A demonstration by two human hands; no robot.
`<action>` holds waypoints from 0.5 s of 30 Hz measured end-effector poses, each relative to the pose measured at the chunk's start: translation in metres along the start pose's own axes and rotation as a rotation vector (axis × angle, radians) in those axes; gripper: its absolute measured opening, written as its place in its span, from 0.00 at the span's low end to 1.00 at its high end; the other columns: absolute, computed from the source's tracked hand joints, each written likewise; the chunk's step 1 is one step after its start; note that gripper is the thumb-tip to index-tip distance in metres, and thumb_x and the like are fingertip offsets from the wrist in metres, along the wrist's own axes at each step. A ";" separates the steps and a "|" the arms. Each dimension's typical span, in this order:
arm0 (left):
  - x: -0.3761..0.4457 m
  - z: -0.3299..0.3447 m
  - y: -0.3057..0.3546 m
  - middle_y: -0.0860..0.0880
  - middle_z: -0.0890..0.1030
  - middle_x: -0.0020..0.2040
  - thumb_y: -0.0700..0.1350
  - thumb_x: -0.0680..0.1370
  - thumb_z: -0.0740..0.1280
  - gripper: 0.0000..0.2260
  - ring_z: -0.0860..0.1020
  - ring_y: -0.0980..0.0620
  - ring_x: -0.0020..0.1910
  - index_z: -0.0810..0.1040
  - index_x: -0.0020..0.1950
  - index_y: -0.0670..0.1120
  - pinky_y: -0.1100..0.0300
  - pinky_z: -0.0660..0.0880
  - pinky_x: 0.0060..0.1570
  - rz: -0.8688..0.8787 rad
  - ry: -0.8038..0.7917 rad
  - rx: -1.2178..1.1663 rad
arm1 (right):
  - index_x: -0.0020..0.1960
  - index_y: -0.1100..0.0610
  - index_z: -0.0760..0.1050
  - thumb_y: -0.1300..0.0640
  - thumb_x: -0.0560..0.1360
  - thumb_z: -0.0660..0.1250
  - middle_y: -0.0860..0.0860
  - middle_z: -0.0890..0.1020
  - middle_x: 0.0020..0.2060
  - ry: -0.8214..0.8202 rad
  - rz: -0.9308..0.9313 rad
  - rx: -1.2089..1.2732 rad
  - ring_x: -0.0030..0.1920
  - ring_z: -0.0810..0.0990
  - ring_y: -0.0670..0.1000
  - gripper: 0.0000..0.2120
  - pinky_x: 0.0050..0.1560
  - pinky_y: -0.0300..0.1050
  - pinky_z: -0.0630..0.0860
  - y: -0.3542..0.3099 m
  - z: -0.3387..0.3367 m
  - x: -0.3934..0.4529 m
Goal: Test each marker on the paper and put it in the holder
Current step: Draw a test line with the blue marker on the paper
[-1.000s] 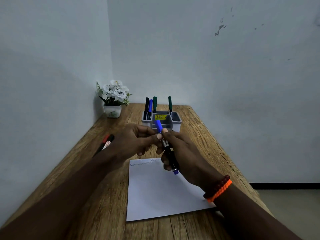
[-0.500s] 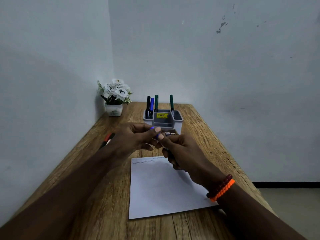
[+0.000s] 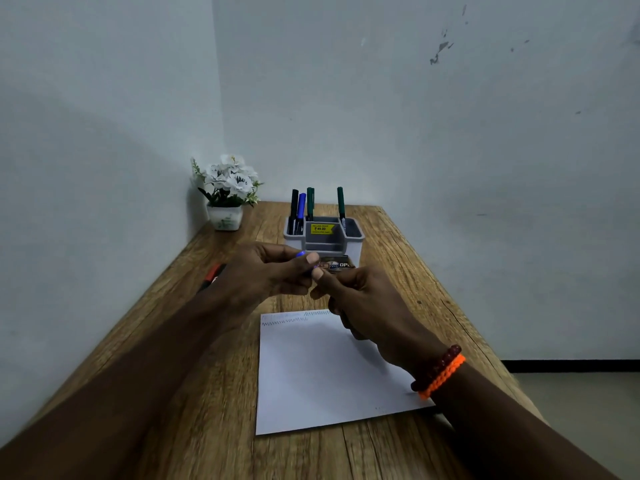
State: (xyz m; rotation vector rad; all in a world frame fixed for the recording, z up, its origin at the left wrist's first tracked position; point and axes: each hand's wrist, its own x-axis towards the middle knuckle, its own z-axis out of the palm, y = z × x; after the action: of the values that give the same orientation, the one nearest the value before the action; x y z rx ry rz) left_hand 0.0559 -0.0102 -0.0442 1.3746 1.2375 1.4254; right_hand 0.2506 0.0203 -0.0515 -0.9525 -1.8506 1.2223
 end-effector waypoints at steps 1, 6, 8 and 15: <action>0.001 -0.001 -0.001 0.40 0.87 0.46 0.48 0.73 0.74 0.14 0.85 0.45 0.43 0.86 0.52 0.41 0.53 0.83 0.45 -0.003 0.010 0.009 | 0.50 0.59 0.87 0.45 0.82 0.68 0.52 0.80 0.29 -0.012 0.012 -0.004 0.24 0.71 0.46 0.19 0.22 0.38 0.66 0.000 0.001 0.000; 0.004 -0.002 0.002 0.41 0.86 0.44 0.42 0.80 0.69 0.07 0.85 0.45 0.43 0.84 0.54 0.39 0.53 0.83 0.40 -0.018 0.125 0.006 | 0.50 0.58 0.84 0.48 0.85 0.65 0.54 0.85 0.33 -0.048 0.019 0.001 0.24 0.74 0.48 0.16 0.23 0.41 0.72 0.001 0.004 -0.001; 0.004 -0.006 0.001 0.43 0.84 0.40 0.40 0.83 0.65 0.08 0.83 0.47 0.38 0.83 0.52 0.41 0.55 0.82 0.34 0.035 0.177 0.159 | 0.57 0.54 0.80 0.54 0.86 0.64 0.54 0.86 0.36 -0.040 -0.024 -0.015 0.25 0.76 0.49 0.07 0.24 0.42 0.75 0.003 0.003 -0.002; 0.000 -0.017 -0.009 0.52 0.80 0.35 0.47 0.81 0.63 0.13 0.76 0.58 0.33 0.83 0.39 0.50 0.56 0.74 0.36 0.173 -0.048 0.865 | 0.60 0.60 0.78 0.63 0.85 0.64 0.64 0.84 0.52 -0.004 -0.048 0.239 0.42 0.89 0.60 0.07 0.33 0.51 0.85 0.004 -0.009 0.002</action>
State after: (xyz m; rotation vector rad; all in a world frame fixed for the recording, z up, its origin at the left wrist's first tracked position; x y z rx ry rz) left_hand 0.0382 -0.0100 -0.0517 2.1016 1.8443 0.9612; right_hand 0.2586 0.0269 -0.0520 -0.7698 -1.6746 1.3802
